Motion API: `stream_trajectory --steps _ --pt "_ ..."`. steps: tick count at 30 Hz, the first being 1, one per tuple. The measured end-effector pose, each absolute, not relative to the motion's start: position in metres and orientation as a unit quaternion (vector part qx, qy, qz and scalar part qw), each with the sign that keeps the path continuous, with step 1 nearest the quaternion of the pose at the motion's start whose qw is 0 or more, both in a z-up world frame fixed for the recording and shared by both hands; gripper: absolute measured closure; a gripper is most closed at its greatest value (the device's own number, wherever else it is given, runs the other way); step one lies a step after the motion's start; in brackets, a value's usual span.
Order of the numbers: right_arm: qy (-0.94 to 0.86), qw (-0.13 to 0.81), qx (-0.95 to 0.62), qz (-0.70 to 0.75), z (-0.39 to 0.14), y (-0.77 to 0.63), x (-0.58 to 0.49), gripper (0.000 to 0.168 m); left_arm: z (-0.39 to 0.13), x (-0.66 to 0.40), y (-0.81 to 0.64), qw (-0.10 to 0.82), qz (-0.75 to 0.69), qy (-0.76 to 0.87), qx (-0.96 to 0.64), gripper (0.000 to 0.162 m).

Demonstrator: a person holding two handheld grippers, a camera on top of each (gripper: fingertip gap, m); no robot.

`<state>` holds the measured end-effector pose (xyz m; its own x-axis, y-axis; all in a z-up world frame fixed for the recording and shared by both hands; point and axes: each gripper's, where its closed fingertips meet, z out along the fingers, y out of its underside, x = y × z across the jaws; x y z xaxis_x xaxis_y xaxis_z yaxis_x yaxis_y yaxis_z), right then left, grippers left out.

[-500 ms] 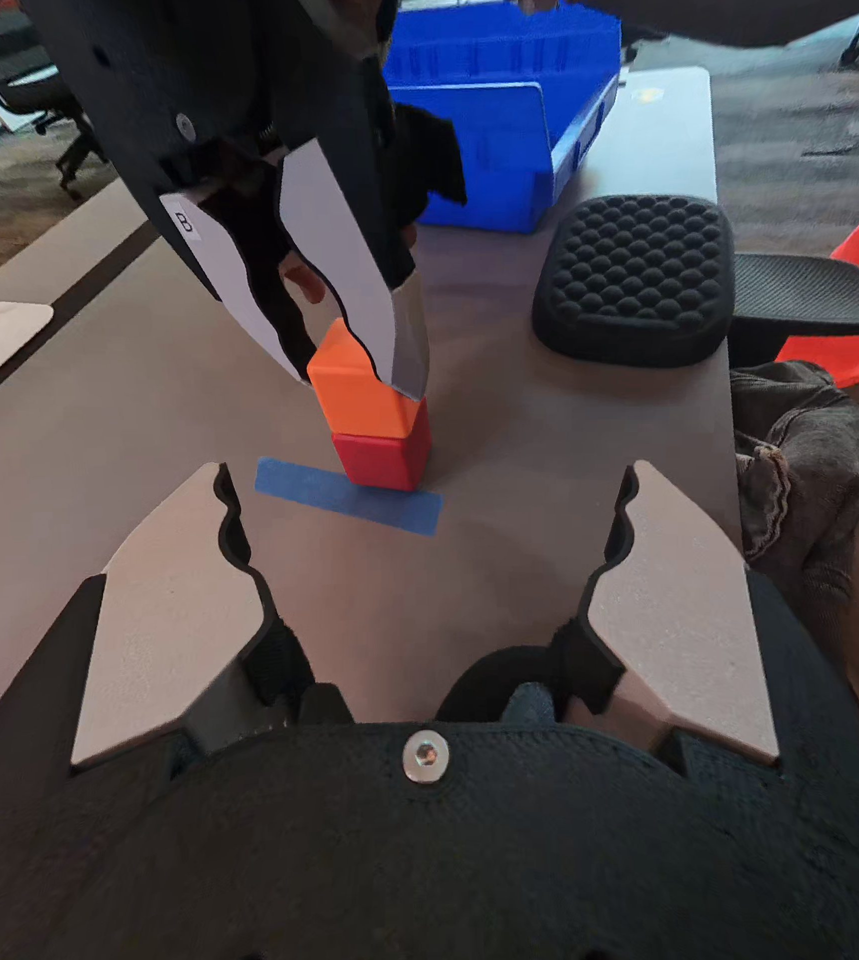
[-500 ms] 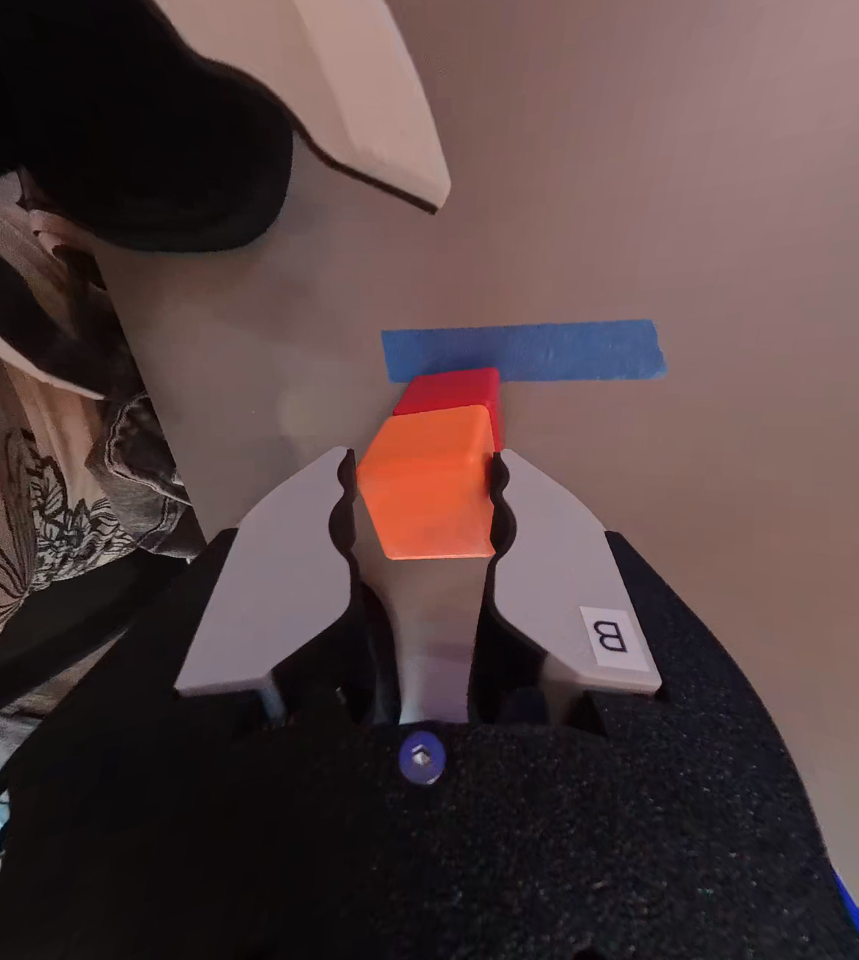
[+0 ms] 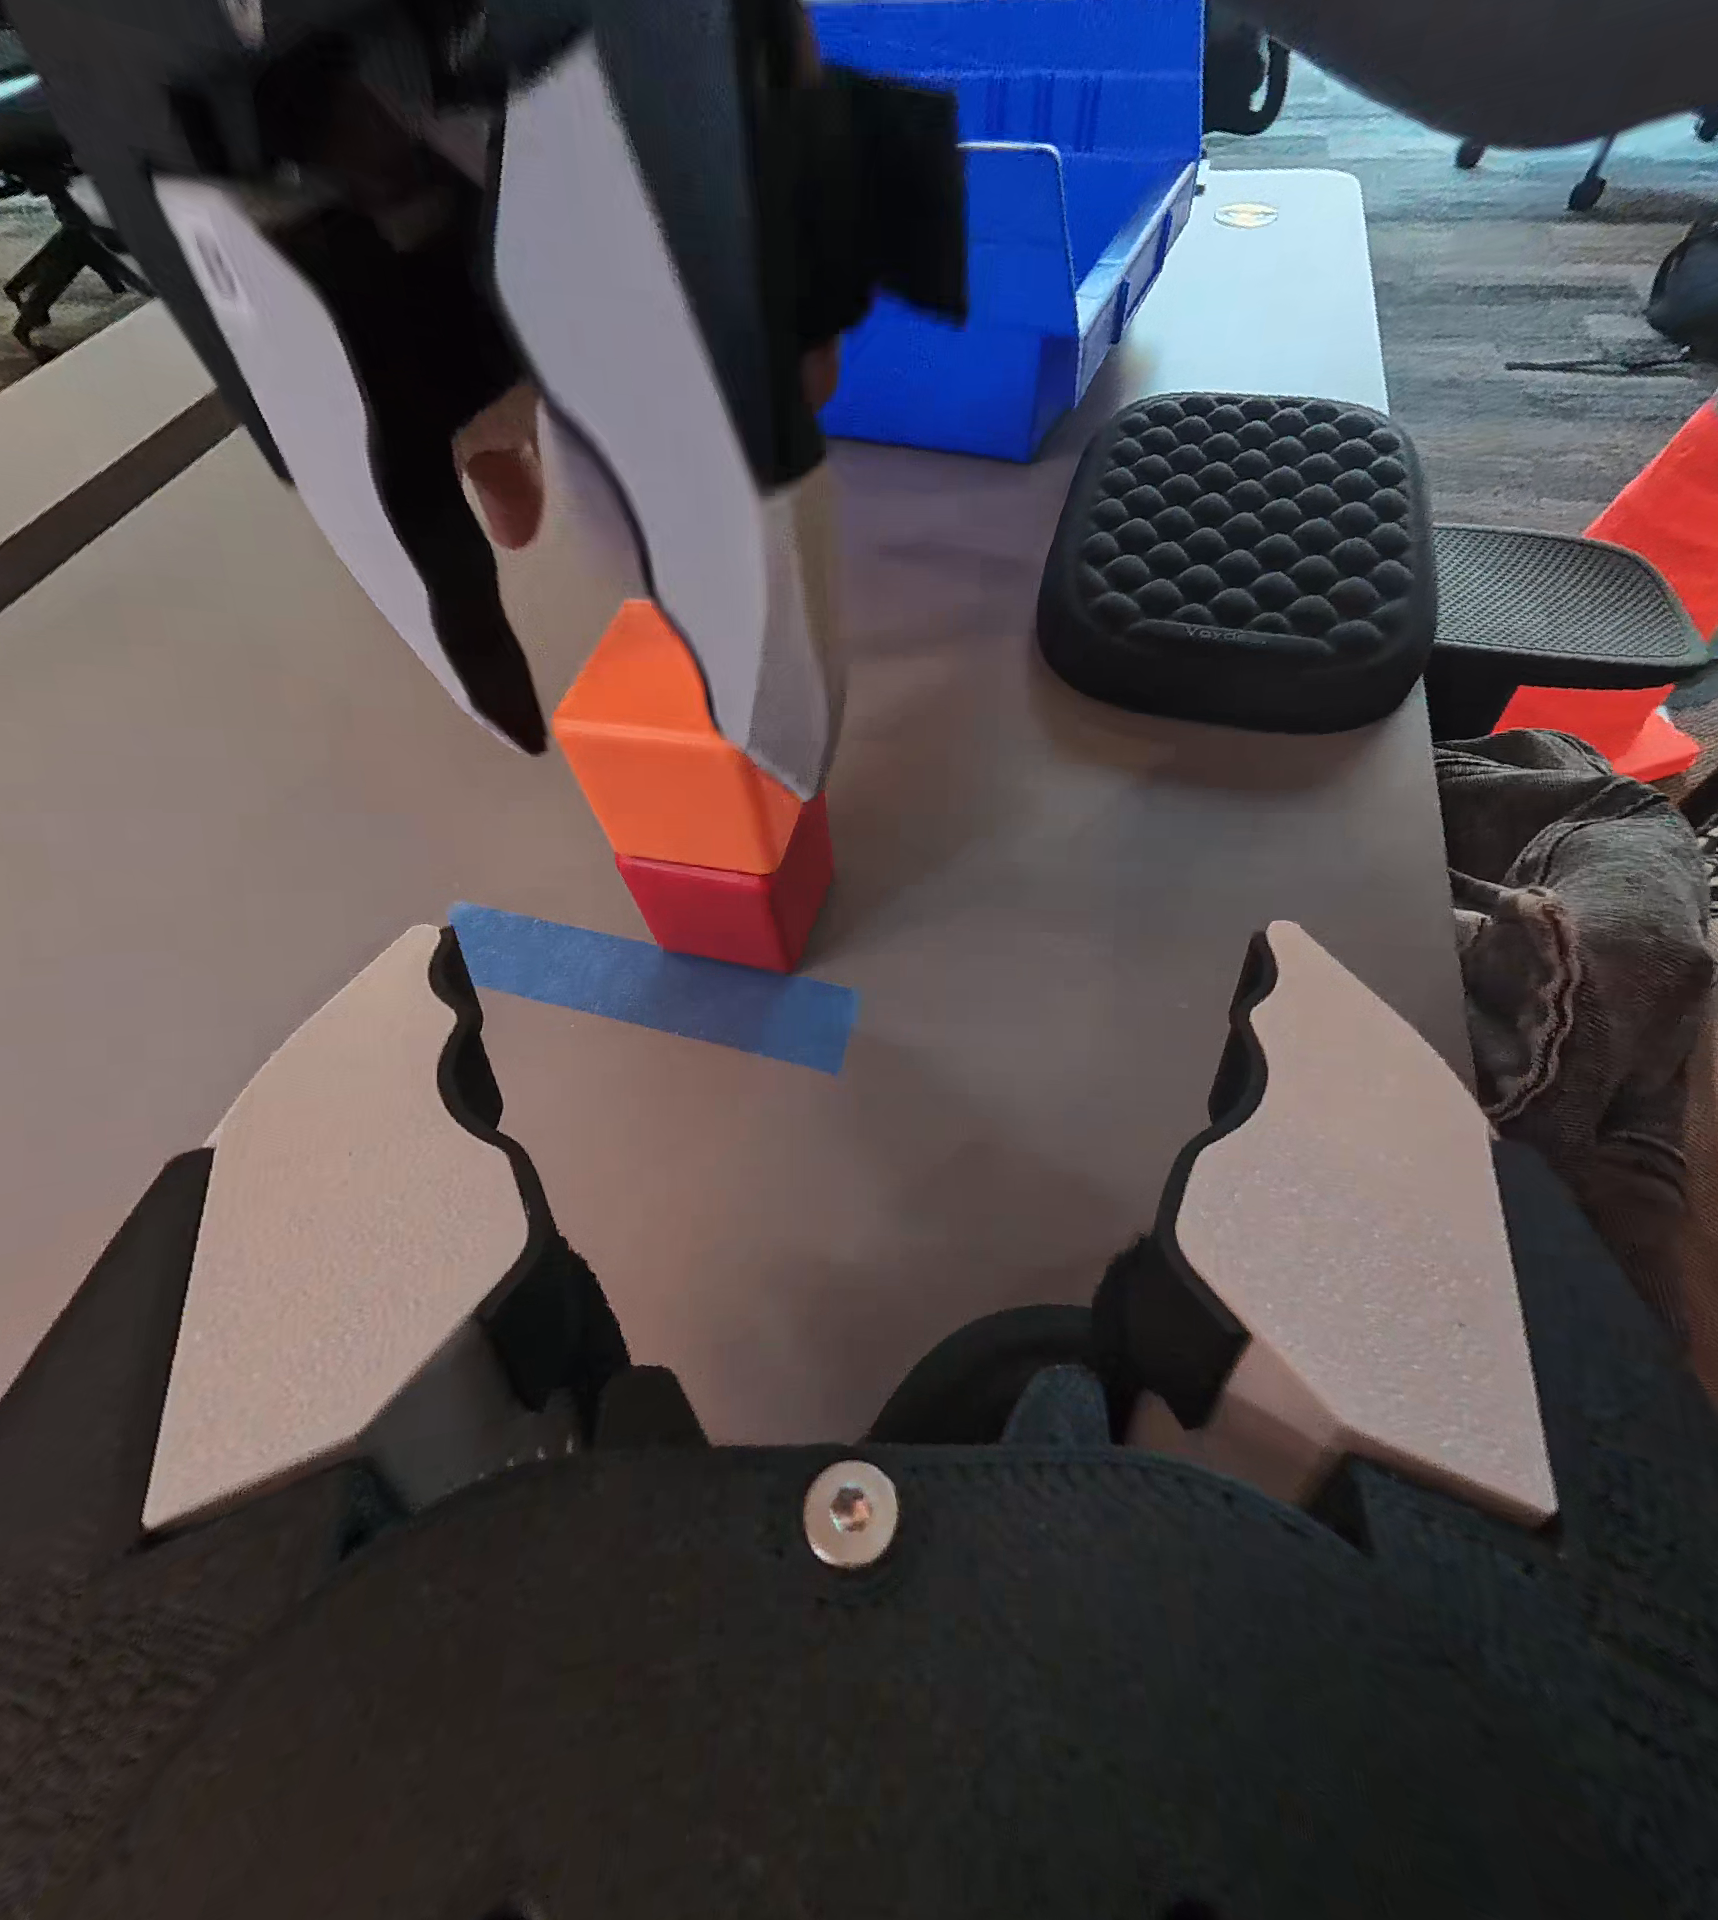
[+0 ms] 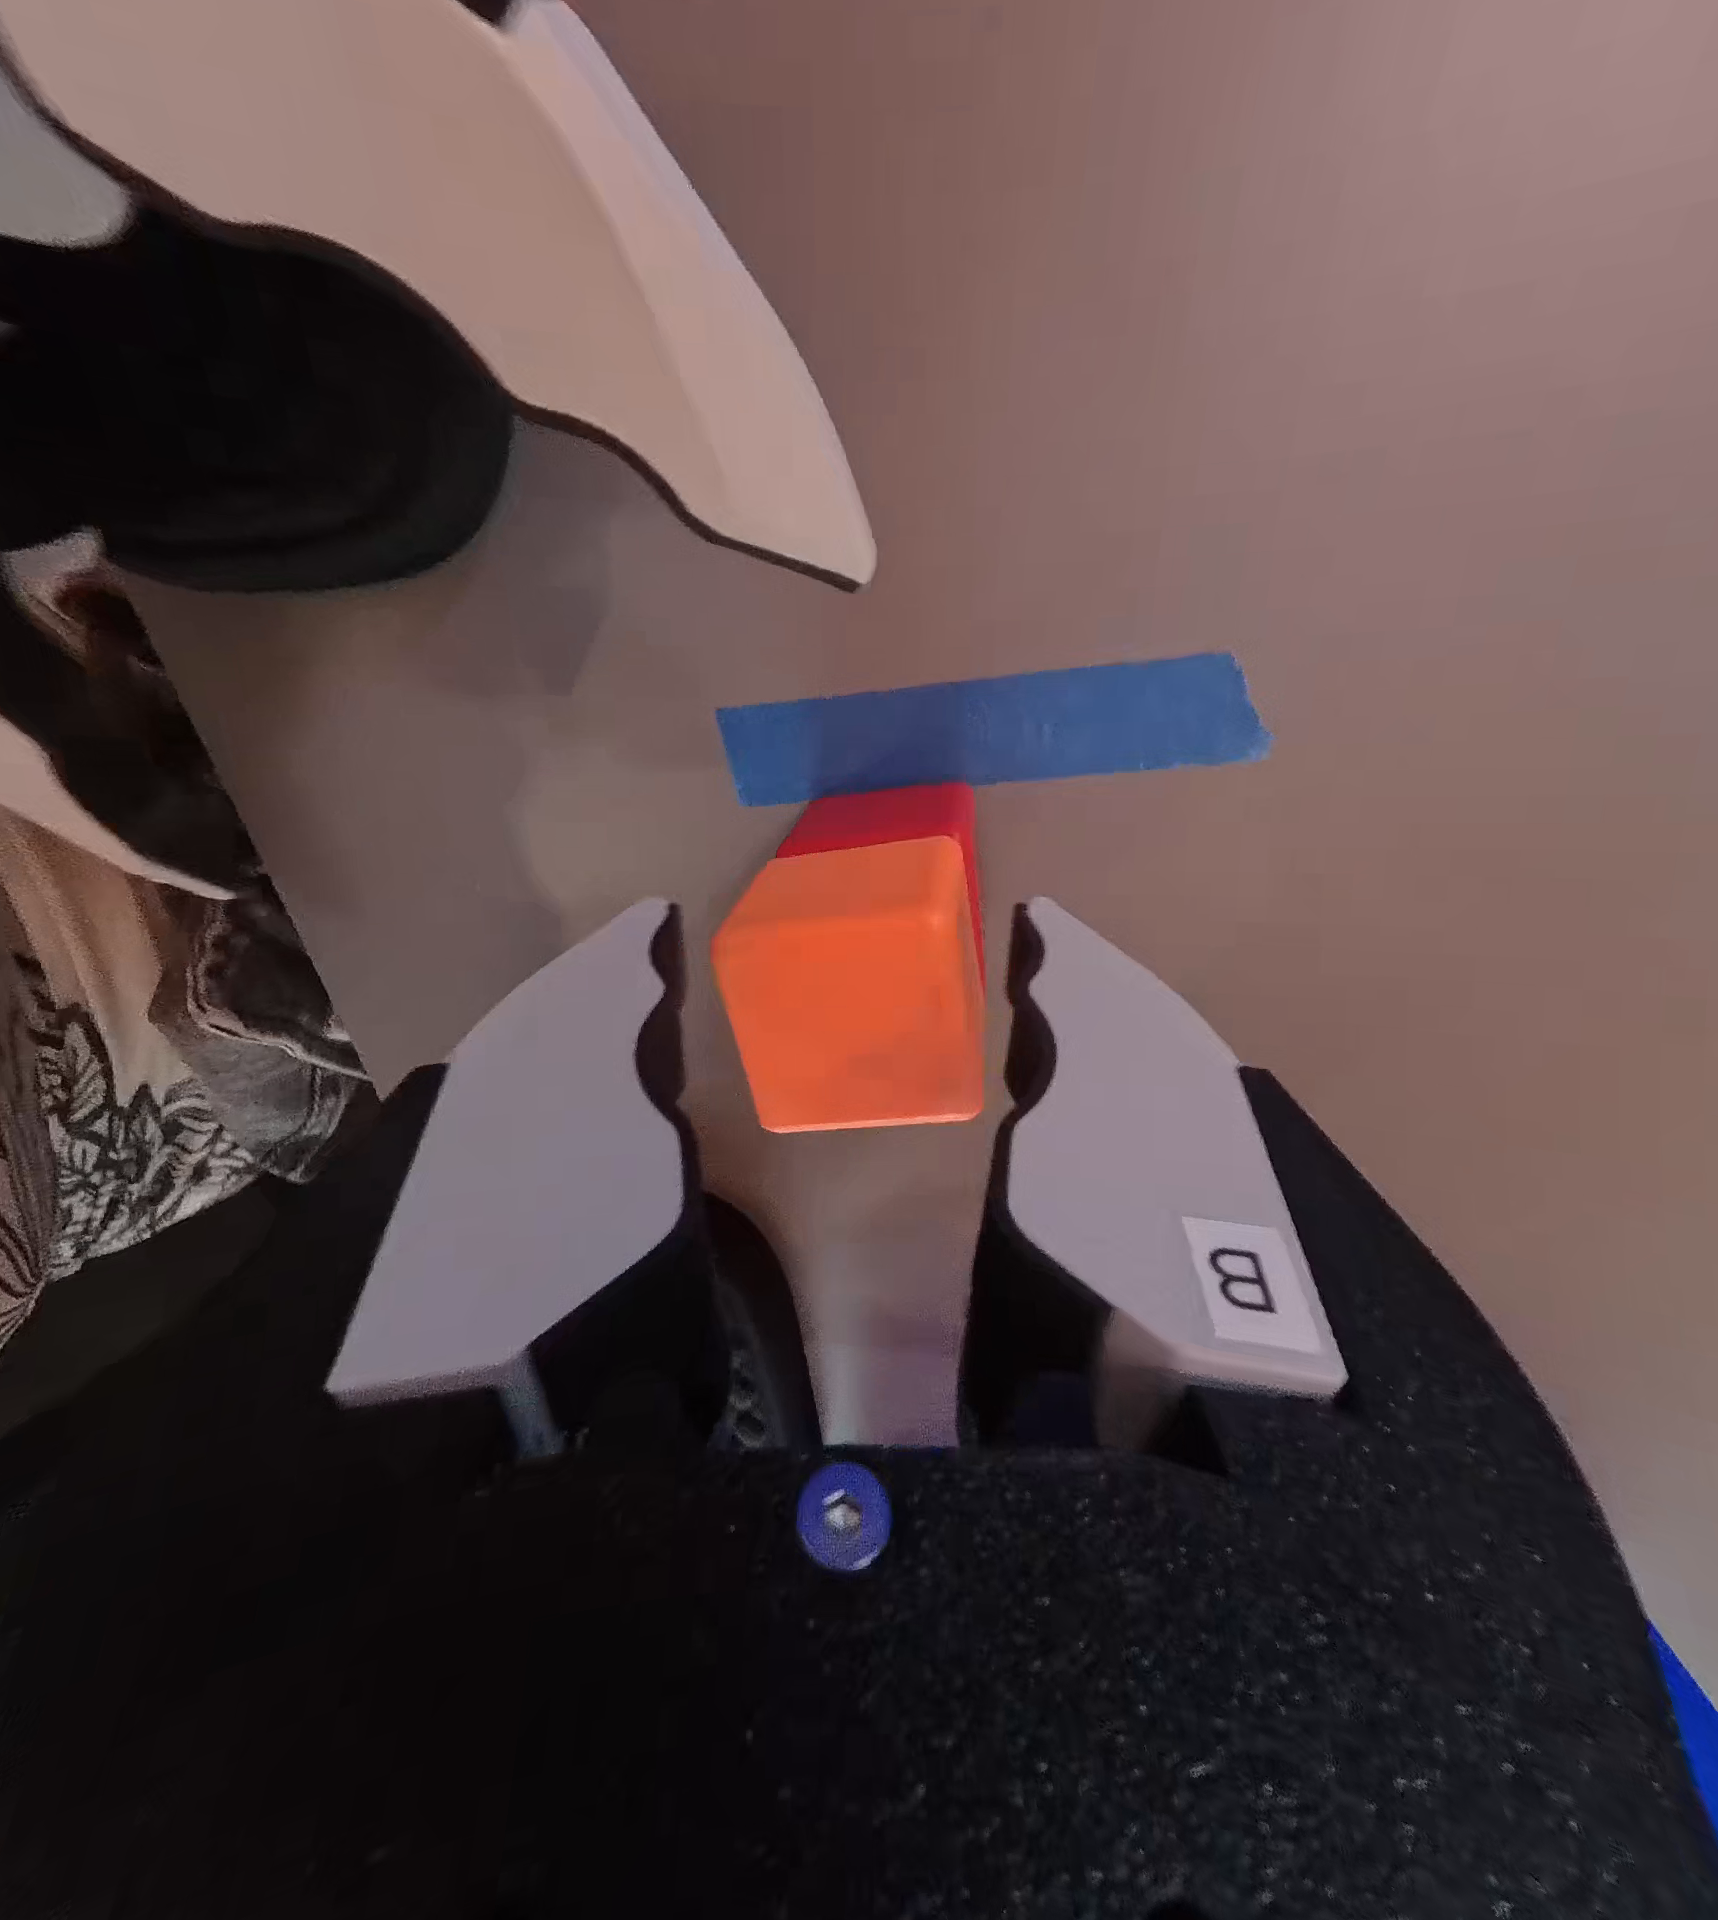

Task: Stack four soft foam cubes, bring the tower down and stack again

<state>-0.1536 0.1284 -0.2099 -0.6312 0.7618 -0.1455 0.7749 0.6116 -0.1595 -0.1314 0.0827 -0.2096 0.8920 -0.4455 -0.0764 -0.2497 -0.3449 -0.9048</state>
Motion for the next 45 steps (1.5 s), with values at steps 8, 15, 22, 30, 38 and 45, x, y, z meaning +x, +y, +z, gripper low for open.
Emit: stream_trajectory --steps 8,15,22,30,38,45 --pt "0.816 -0.163 0.362 -0.420 -0.184 0.130 -0.140 0.084 -0.222 -0.142 0.111 0.478 -0.166 0.207 -0.837 0.059" --pt "0.761 -0.245 0.338 -0.497 -0.200 0.141 -0.143 0.103 -0.258 -0.145 0.133 0.428 -0.185 0.222 -0.856 0.078" --pt "0.764 -0.250 0.329 -0.495 -0.206 0.139 -0.143 0.121 -0.266 -0.139 0.135 0.403 -0.183 0.236 -0.865 0.112" --pt "0.762 -0.269 0.331 -0.487 -0.207 0.138 -0.141 0.121 -0.266 -0.139 0.134 0.408 -0.171 0.240 -0.864 0.112" --pt "0.758 -0.270 0.332 -0.492 -0.207 0.138 -0.143 0.121 -0.266 -0.140 0.134 0.407 -0.171 0.237 -0.865 0.112" --pt "0.751 -0.277 0.325 -0.504 -0.207 0.138 -0.143 0.121 -0.264 -0.139 0.134 0.408 -0.177 0.236 -0.864 0.110"
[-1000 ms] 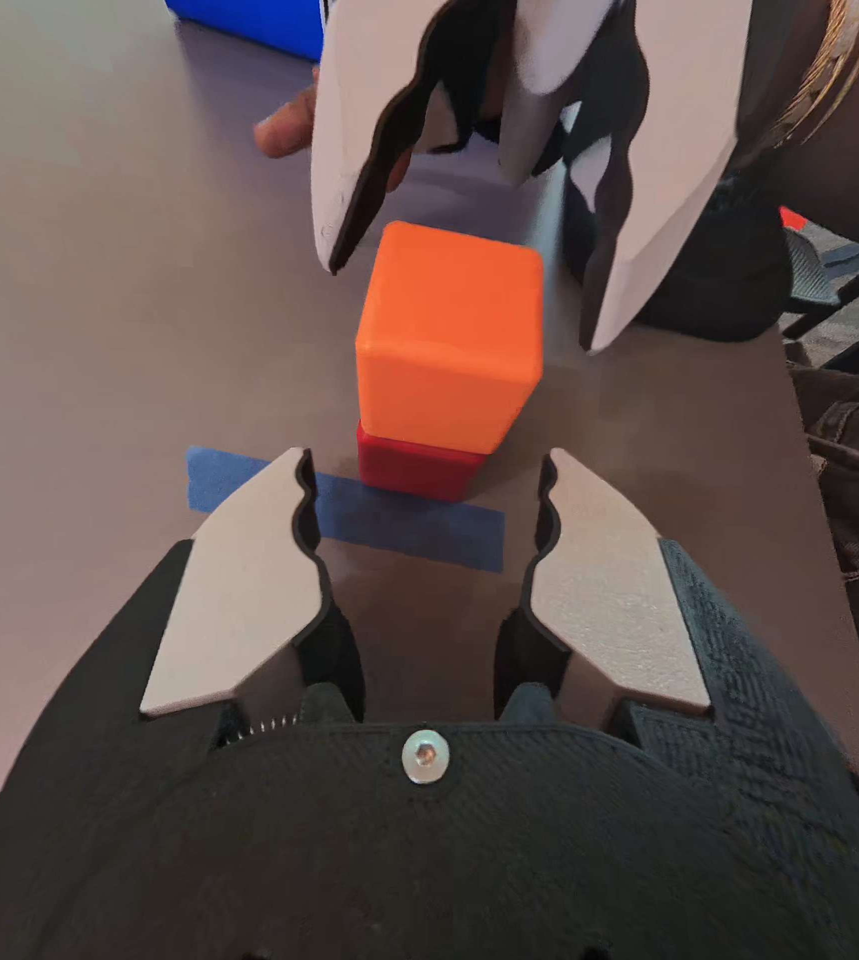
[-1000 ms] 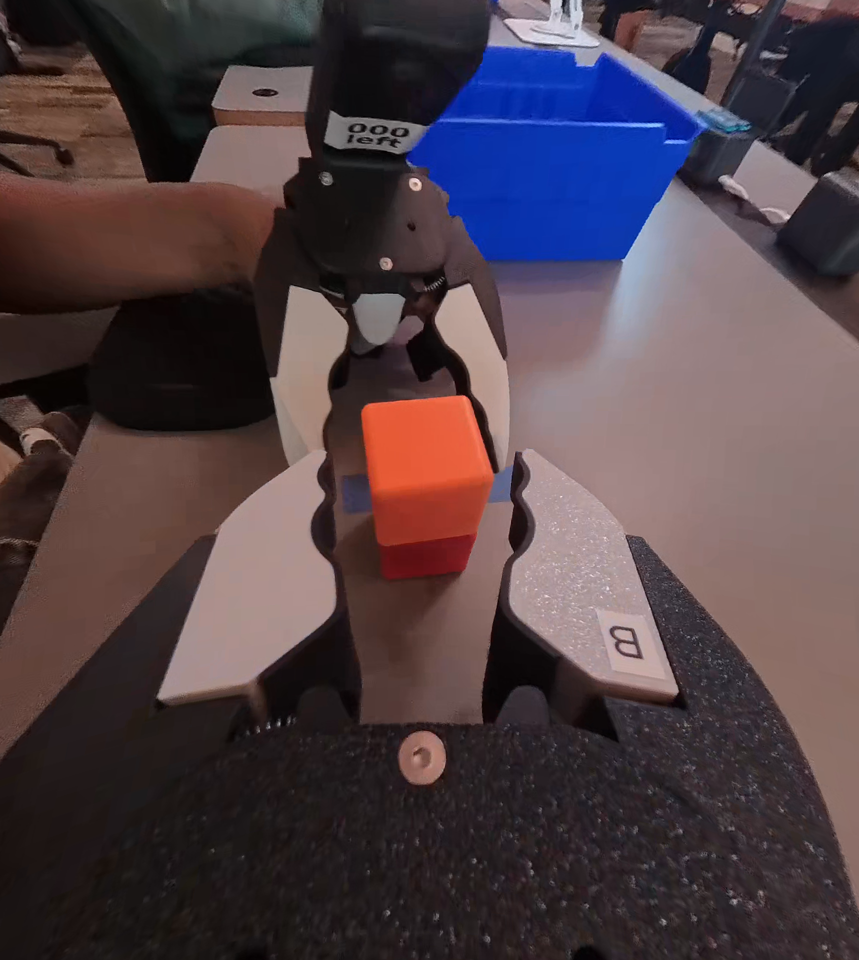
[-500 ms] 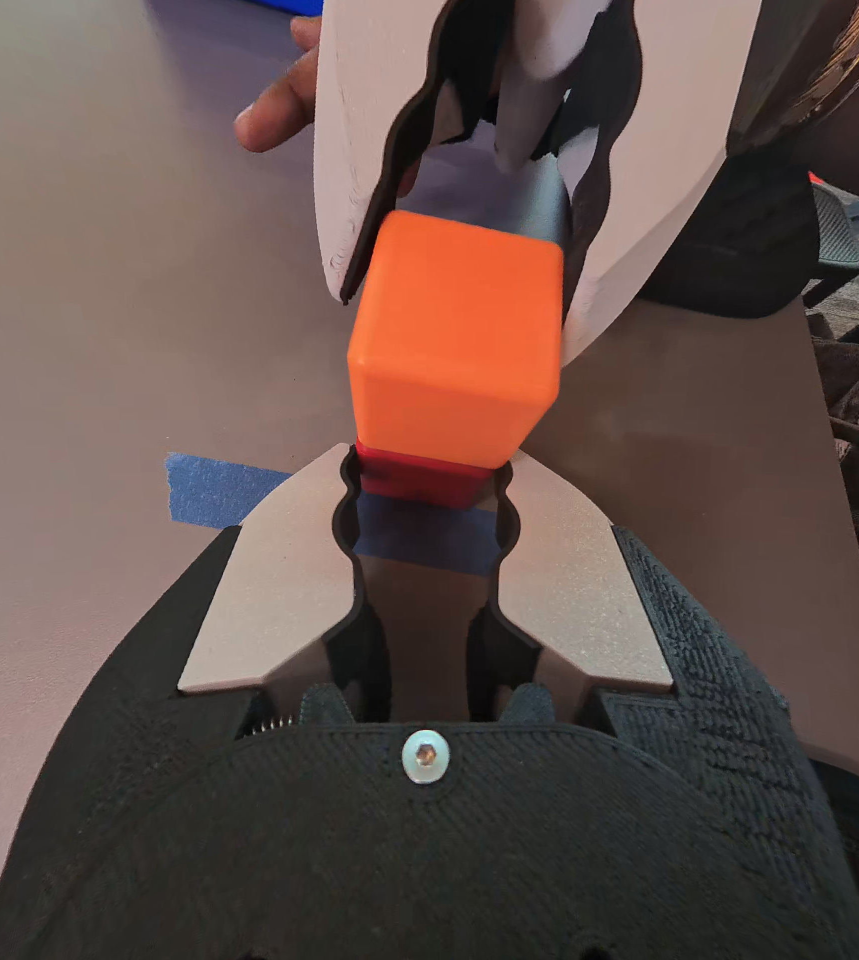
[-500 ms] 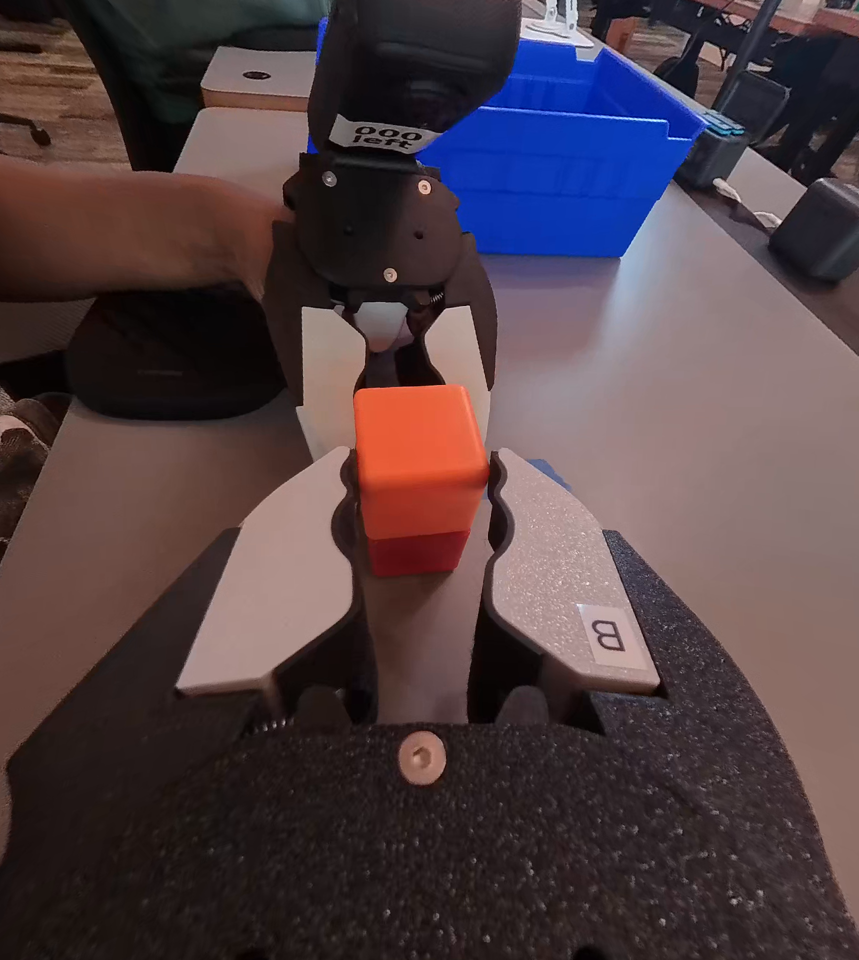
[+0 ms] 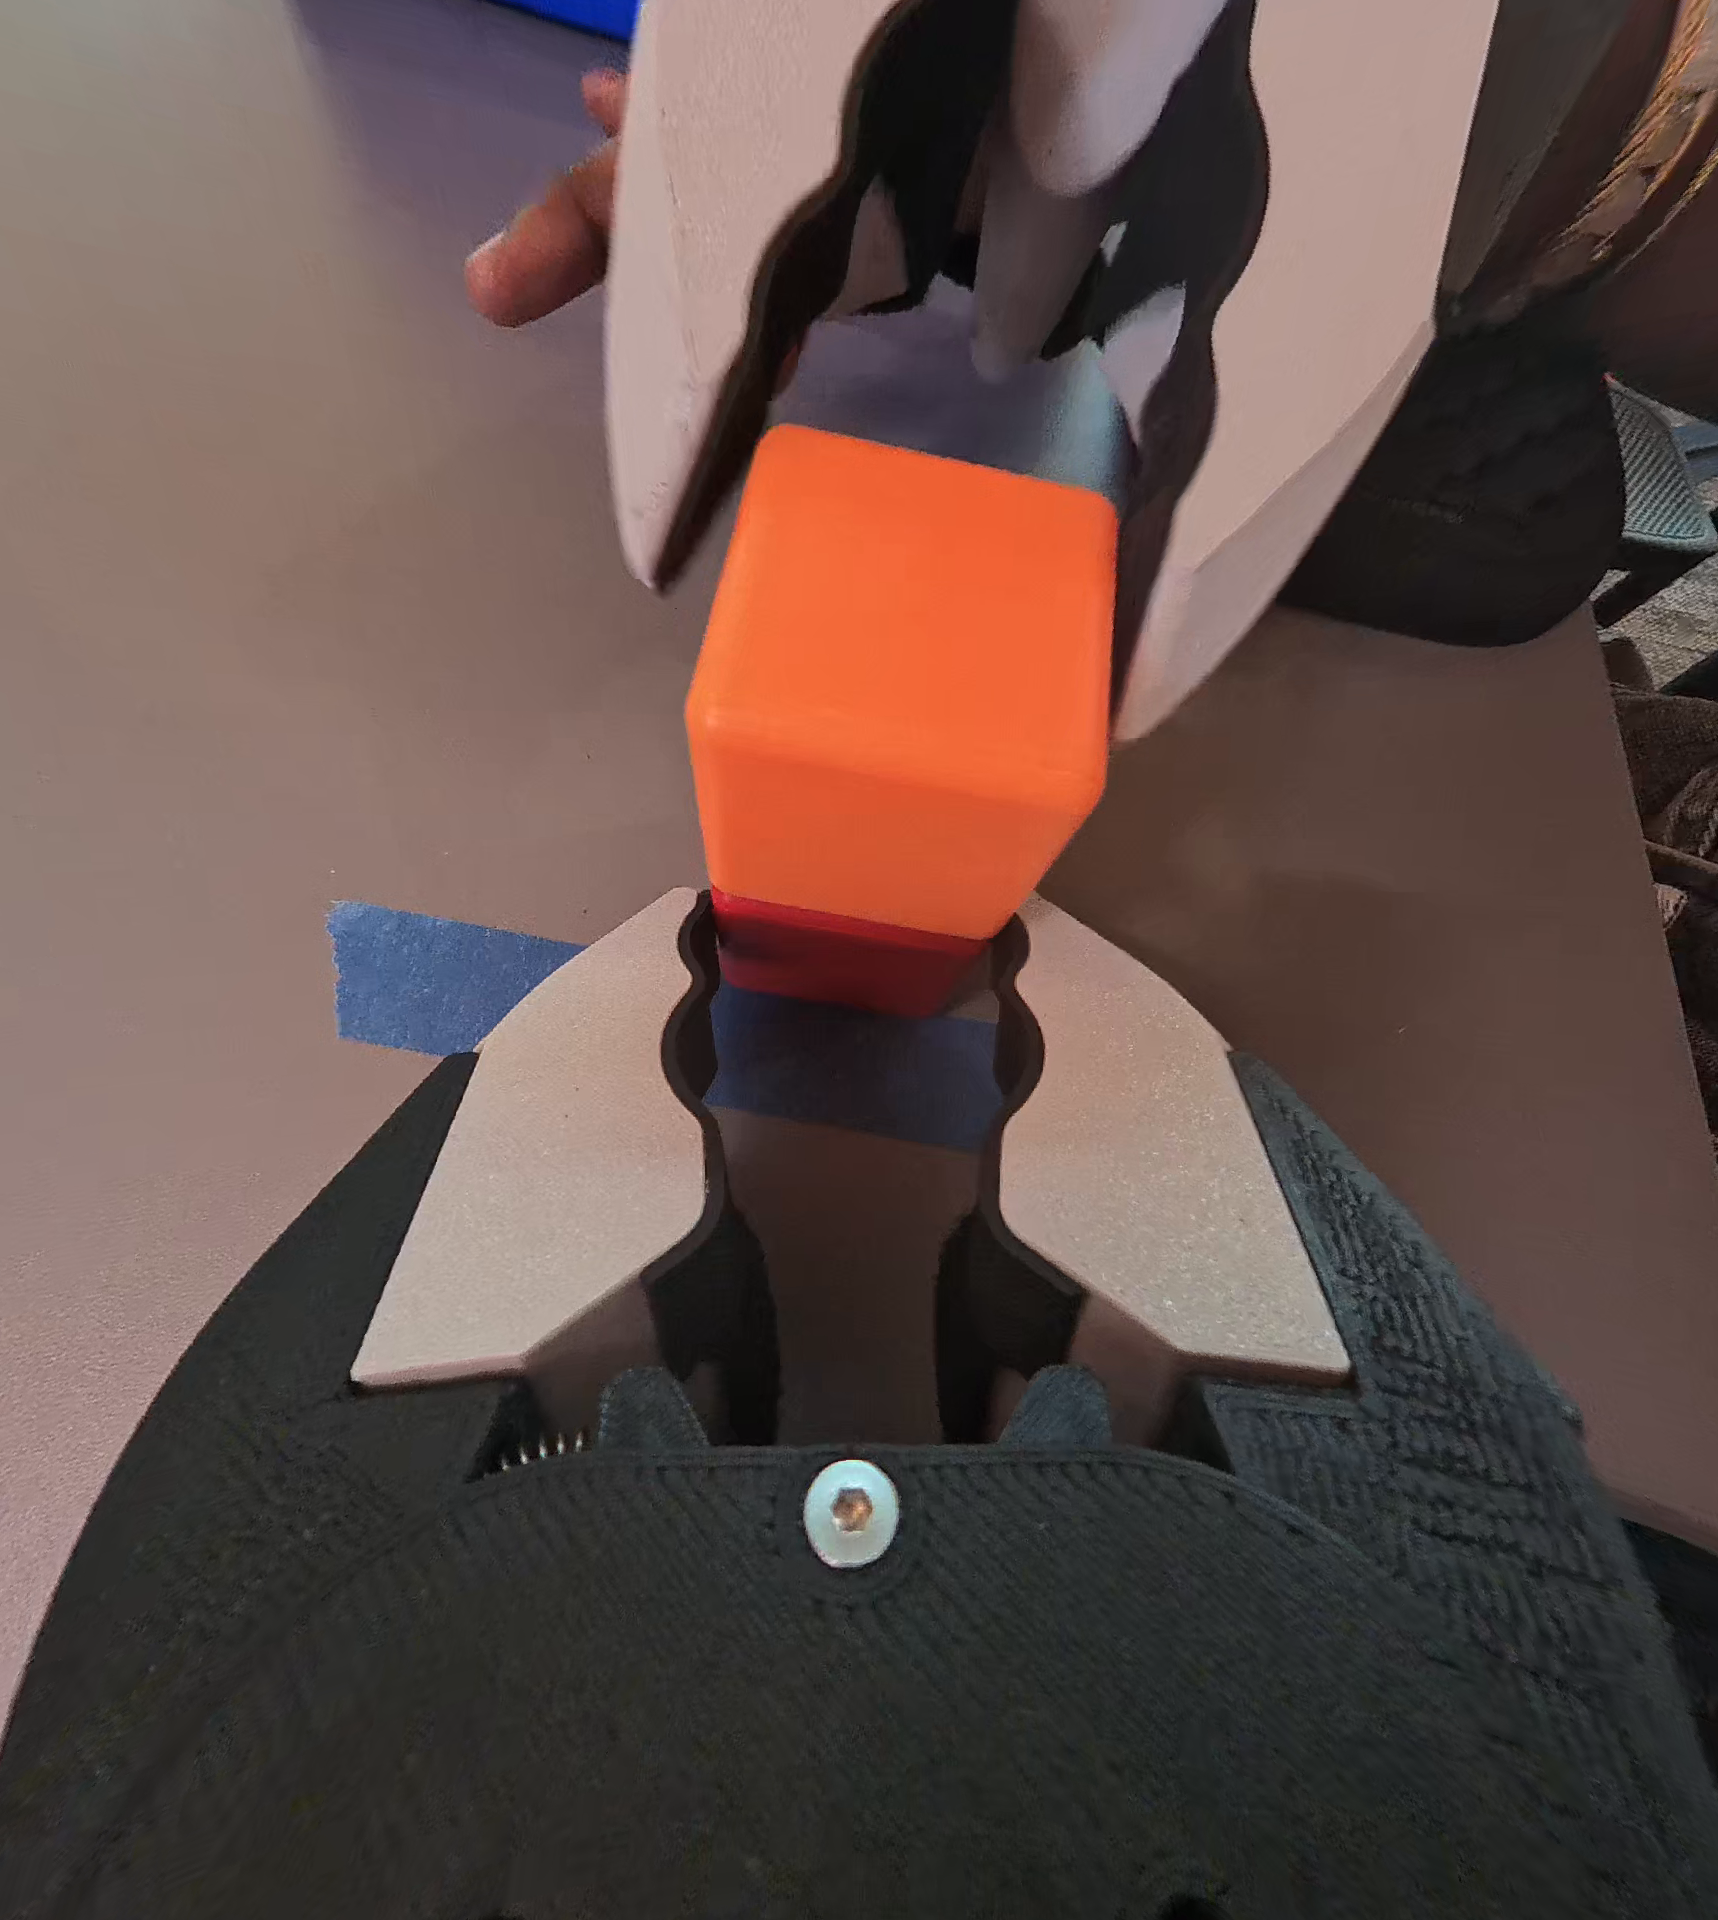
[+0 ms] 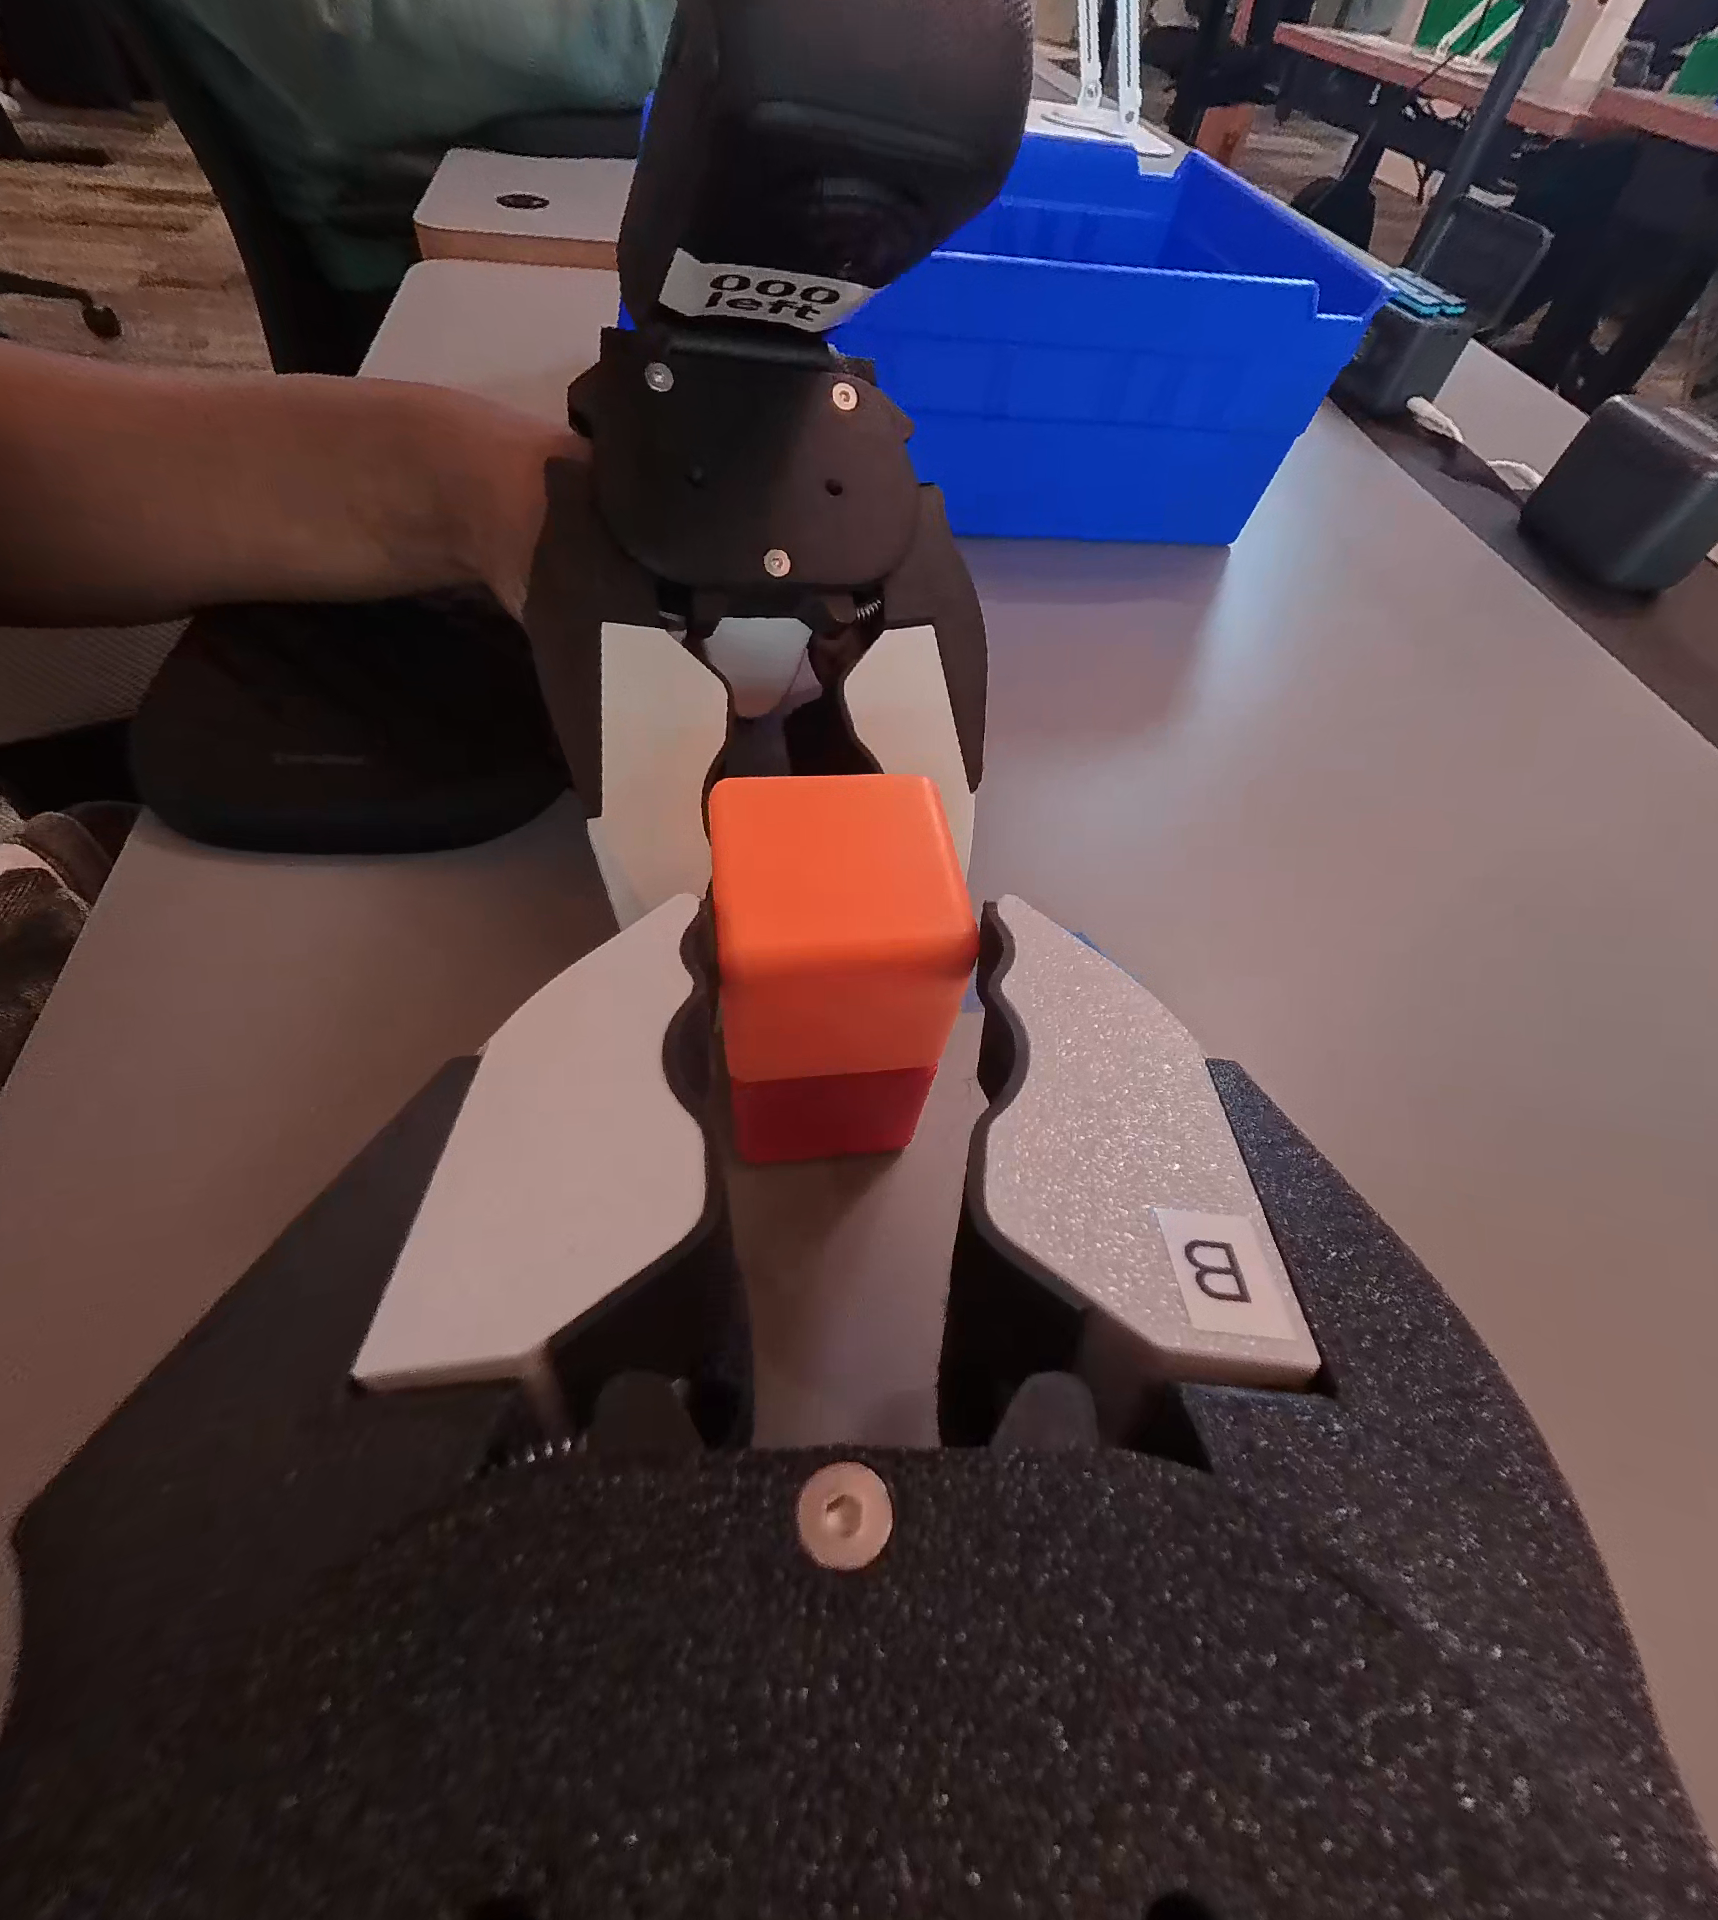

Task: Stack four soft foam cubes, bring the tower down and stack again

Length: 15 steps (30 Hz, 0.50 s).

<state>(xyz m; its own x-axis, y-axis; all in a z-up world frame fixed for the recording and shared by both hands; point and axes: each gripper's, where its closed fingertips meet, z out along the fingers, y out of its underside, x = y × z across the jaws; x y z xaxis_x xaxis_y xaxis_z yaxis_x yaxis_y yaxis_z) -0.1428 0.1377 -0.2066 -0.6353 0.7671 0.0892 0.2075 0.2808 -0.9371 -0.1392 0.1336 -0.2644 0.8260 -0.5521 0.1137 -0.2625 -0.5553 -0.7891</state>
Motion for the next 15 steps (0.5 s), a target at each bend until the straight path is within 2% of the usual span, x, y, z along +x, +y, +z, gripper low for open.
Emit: stream_trajectory --steps 3,5,7,9,10,12,15 --pt "-0.728 0.269 -0.324 0.541 -0.198 0.137 -0.140 0.093 -0.248 -0.140 0.135 0.450 -0.204 0.208 -0.844 0.084" --pt "-0.718 0.257 -0.330 0.556 -0.197 0.139 -0.138 0.088 -0.226 -0.141 0.133 0.494 -0.240 0.180 -0.816 0.072" --pt "-0.719 0.262 -0.332 0.552 -0.200 0.143 -0.137 0.092 -0.202 -0.143 0.129 0.543 -0.252 0.167 -0.783 0.054" --pt "-0.721 0.265 -0.324 0.552 -0.201 0.141 -0.137 0.097 -0.178 -0.148 0.122 0.589 -0.225 0.166 -0.758 0.025" --pt "-0.721 0.265 -0.322 0.554 -0.202 0.139 -0.138 0.097 -0.167 -0.149 0.116 0.607 -0.207 0.172 -0.748 0.017" --pt "-0.724 0.261 -0.322 0.551 -0.205 0.137 -0.139 0.099 -0.140 -0.150 0.098 0.640 -0.177 0.192 -0.723 0.017" --pt "-0.729 0.267 -0.314 0.546 -0.208 0.134 -0.141 0.121 -0.088 -0.168 0.067 0.700 -0.112 0.182 -0.681 0.017"
